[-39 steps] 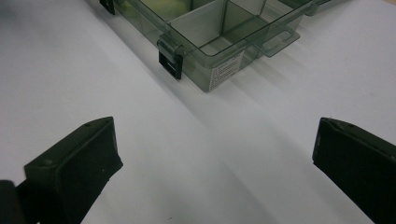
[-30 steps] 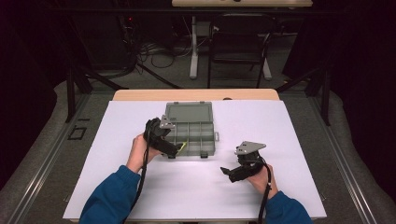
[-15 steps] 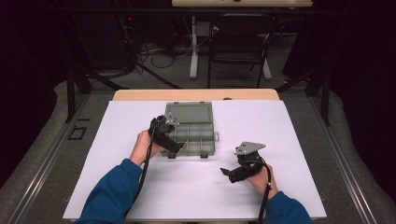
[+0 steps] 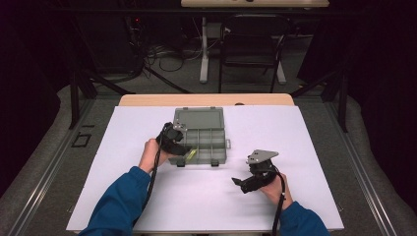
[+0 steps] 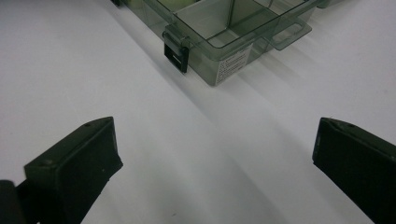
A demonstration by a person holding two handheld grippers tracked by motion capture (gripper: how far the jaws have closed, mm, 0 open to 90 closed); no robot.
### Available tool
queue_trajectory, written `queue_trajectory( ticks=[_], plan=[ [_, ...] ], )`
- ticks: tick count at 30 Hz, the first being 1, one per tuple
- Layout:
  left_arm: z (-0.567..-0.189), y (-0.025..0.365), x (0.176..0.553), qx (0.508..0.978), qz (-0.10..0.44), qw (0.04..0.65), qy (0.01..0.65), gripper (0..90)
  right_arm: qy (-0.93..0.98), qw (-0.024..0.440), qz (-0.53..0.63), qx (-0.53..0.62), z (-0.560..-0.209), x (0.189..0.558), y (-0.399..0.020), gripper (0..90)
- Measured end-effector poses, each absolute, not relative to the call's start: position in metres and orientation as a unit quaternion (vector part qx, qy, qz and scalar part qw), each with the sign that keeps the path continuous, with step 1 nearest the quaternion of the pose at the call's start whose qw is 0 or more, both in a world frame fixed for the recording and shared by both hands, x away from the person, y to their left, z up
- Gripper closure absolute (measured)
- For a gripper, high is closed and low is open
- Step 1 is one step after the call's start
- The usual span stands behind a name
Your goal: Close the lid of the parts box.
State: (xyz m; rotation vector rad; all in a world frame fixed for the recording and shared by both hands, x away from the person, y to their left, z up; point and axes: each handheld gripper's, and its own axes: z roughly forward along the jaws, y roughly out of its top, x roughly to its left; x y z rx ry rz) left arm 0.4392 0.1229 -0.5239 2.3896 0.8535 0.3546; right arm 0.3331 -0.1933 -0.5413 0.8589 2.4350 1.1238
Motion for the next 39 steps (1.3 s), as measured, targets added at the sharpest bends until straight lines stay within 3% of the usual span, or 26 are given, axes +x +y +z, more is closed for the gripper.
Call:
queue_trajectory(
  ticks=[7, 39],
  plan=[
    [-0.529, 0.123, 0.435, 0.884, 0.14, 0.293, 0.337, 52.9, 0.854, 0.16, 0.394, 0.299, -0.541, 0.333, -0.194, 0.0],
    [-0.532, 0.121, 0.433, 0.878, 0.154, 0.294, 0.345, 56.6, 0.842, 0.181, 0.399, 0.314, -0.531, 0.35, -0.188, 0.0]
  ],
)
